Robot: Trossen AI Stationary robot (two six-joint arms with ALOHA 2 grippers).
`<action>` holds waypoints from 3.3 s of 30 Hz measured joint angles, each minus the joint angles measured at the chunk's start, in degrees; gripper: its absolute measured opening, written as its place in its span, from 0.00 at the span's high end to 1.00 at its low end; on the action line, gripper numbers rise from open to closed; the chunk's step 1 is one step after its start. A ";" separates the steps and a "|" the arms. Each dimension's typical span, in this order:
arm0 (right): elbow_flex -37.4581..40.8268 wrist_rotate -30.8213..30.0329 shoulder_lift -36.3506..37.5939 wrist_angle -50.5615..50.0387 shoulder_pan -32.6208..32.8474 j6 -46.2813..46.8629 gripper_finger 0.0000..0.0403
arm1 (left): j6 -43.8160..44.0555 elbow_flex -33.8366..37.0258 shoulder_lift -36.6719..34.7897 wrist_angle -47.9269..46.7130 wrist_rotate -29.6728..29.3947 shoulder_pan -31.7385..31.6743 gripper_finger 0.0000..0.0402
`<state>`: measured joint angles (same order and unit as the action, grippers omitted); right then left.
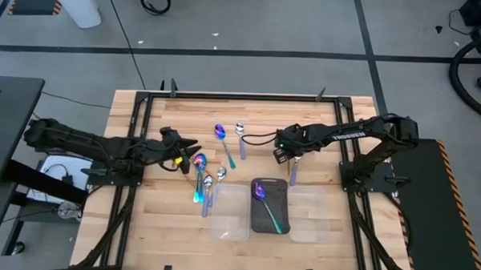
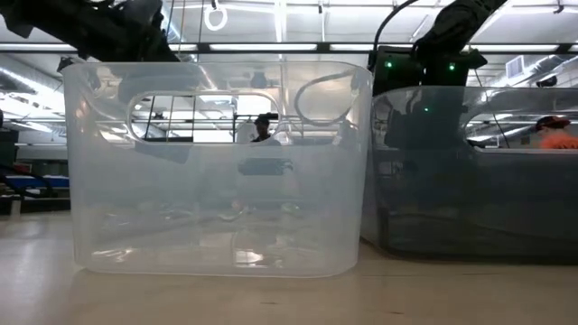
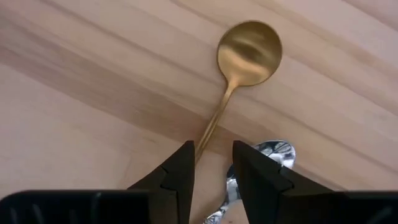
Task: Sort silverware by color (type)
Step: Put the gold spoon into the right transparent bin
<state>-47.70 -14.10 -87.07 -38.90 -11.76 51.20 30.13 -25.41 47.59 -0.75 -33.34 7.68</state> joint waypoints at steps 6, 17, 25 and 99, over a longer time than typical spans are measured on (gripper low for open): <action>0.25 0.59 -3.48 1.83 0.82 0.01 0.71 | 2.31 0.02 3.01 0.65 0.55 0.53 0.65; -0.02 0.92 -8.10 2.71 0.47 -0.09 0.73 | 6.87 0.02 3.79 0.62 0.66 5.35 0.65; 0.07 2.38 -8.24 3.70 0.89 -1.82 0.92 | 11.30 0.00 8.09 0.50 0.64 9.52 0.65; 0.22 6.54 -1.27 -2.07 50.21 46.10 0.96 | 16.57 0.00 16.51 14.74 -9.51 21.93 0.65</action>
<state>-47.48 -7.56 -88.34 -40.97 38.45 97.30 46.70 -25.41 64.10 13.98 -42.85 29.61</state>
